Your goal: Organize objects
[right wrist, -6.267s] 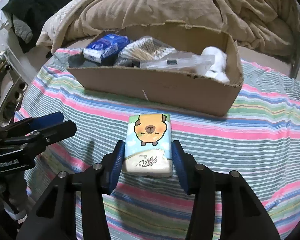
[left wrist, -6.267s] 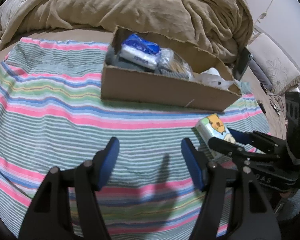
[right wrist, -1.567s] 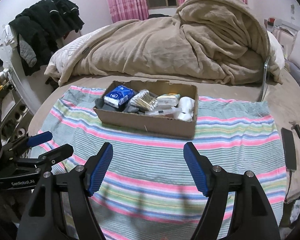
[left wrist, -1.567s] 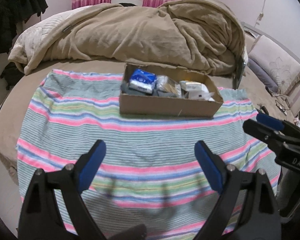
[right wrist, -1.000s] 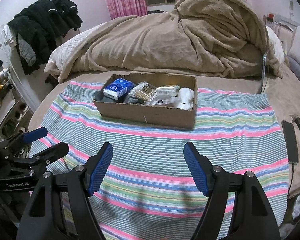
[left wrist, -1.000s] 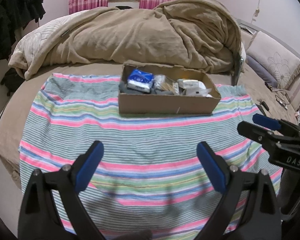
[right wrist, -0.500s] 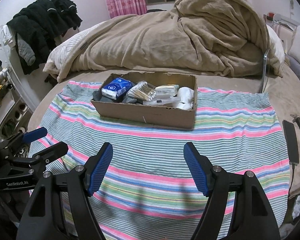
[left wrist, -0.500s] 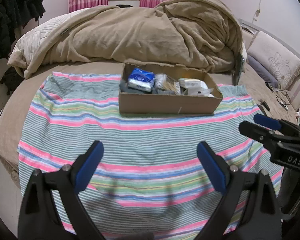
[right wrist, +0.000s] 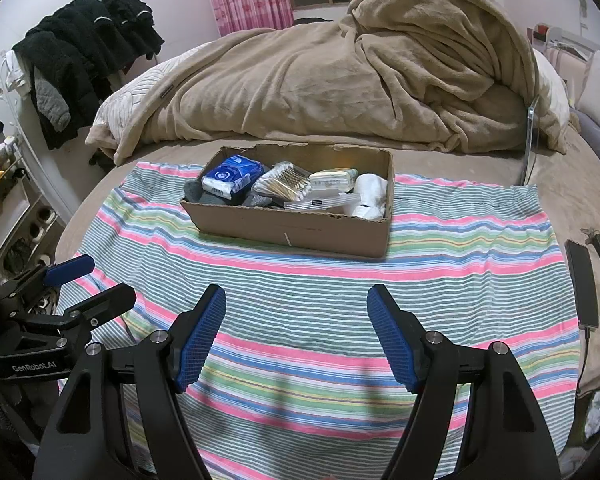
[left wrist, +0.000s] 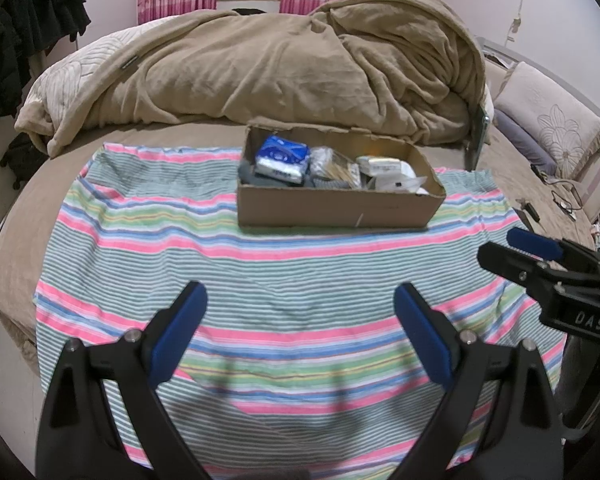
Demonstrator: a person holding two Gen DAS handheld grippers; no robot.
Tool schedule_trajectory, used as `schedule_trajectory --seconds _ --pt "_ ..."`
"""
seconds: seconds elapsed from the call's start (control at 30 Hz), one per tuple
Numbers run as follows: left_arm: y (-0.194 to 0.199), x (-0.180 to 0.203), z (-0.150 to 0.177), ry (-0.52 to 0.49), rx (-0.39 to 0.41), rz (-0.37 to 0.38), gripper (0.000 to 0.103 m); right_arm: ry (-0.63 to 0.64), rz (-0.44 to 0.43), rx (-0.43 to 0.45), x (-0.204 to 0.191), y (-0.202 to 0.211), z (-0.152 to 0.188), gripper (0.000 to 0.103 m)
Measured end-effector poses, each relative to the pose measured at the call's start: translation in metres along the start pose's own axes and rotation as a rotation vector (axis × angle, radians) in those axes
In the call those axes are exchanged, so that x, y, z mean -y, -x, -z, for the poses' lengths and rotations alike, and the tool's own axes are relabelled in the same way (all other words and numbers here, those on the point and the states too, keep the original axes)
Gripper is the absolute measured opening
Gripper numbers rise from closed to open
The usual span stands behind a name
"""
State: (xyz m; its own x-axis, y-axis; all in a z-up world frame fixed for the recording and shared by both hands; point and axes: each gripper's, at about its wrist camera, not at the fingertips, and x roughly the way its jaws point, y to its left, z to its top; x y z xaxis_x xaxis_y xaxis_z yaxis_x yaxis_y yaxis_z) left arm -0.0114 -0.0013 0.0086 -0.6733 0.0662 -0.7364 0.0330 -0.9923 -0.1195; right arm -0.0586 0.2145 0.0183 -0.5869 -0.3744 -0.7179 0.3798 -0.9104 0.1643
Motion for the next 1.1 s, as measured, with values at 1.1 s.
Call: schedule_trajectory --seconds 1.1 --pt "0.0030 0.0021 0.0021 0.001 -0.010 0.007 0.096 -0.003 0.000 -0.001 0.0004 -0.0006 -0.0006 0.076"
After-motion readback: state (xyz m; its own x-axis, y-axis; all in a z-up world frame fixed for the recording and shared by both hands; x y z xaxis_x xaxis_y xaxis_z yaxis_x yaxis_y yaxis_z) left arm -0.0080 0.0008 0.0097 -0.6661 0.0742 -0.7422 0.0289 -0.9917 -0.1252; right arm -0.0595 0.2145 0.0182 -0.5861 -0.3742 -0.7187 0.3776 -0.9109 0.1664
